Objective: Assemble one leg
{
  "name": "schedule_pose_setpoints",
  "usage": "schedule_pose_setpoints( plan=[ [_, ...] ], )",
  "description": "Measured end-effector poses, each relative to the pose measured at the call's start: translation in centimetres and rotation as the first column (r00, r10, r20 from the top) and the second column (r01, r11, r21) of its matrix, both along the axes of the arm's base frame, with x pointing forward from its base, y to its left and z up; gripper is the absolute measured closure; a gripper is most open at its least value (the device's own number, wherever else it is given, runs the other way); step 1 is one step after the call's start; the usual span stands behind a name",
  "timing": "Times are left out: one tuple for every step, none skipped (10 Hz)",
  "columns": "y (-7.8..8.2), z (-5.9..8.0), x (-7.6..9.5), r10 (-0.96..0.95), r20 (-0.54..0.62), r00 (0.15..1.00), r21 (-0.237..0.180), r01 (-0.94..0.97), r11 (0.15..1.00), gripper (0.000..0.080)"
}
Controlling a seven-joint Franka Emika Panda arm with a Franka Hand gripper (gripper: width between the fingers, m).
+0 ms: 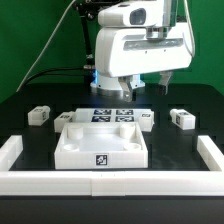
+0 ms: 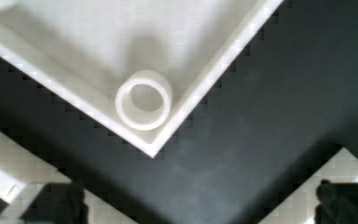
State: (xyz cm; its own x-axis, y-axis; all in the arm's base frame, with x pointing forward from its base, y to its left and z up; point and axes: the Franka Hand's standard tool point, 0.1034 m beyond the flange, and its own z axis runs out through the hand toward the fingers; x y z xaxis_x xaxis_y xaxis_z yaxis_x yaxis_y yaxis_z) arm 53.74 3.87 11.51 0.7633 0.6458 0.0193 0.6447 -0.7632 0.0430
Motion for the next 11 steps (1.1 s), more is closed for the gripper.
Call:
schedule_pose_setpoints(
  plan=[
    [0.0, 0.0, 0.0, 0.000, 0.000, 1.000, 0.000, 0.000, 1.000, 0.0150],
    [0.0, 0.0, 0.0, 0.000, 0.000, 1.000, 0.000, 0.000, 1.000, 0.0150],
    [0.0, 0.0, 0.0, 0.000, 0.000, 1.000, 0.000, 0.000, 1.000, 0.0150],
    [0.0, 0.0, 0.0, 0.000, -0.001, 1.000, 0.001, 0.000, 1.000, 0.0150],
    [0.0, 0.0, 0.0, 0.000, -0.001, 1.000, 0.001, 0.000, 1.000, 0.0150],
    [0.0, -0.1, 0.0, 0.000, -0.001, 1.000, 0.001, 0.000, 1.000, 0.0150],
    [0.0, -0.1, 0.0, 0.000, -0.001, 1.000, 0.001, 0.000, 1.000, 0.0150],
    [0.0, -0.1, -0.1, 0.001, -0.002, 1.000, 0.001, -0.001, 1.000, 0.0150],
    [0.0, -0.5, -0.6, 0.056, 0.019, 0.998, 0.003, -0.056, 0.998, 0.0150],
    [-0.4, -1.4, -2.0, 0.142, 0.026, 0.989, 0.000, -0.142, 0.990, 0.0150],
    [-1.2, -2.3, -3.4, 0.274, 0.026, 0.961, -0.006, -0.274, 0.962, 0.0150]
  ],
)
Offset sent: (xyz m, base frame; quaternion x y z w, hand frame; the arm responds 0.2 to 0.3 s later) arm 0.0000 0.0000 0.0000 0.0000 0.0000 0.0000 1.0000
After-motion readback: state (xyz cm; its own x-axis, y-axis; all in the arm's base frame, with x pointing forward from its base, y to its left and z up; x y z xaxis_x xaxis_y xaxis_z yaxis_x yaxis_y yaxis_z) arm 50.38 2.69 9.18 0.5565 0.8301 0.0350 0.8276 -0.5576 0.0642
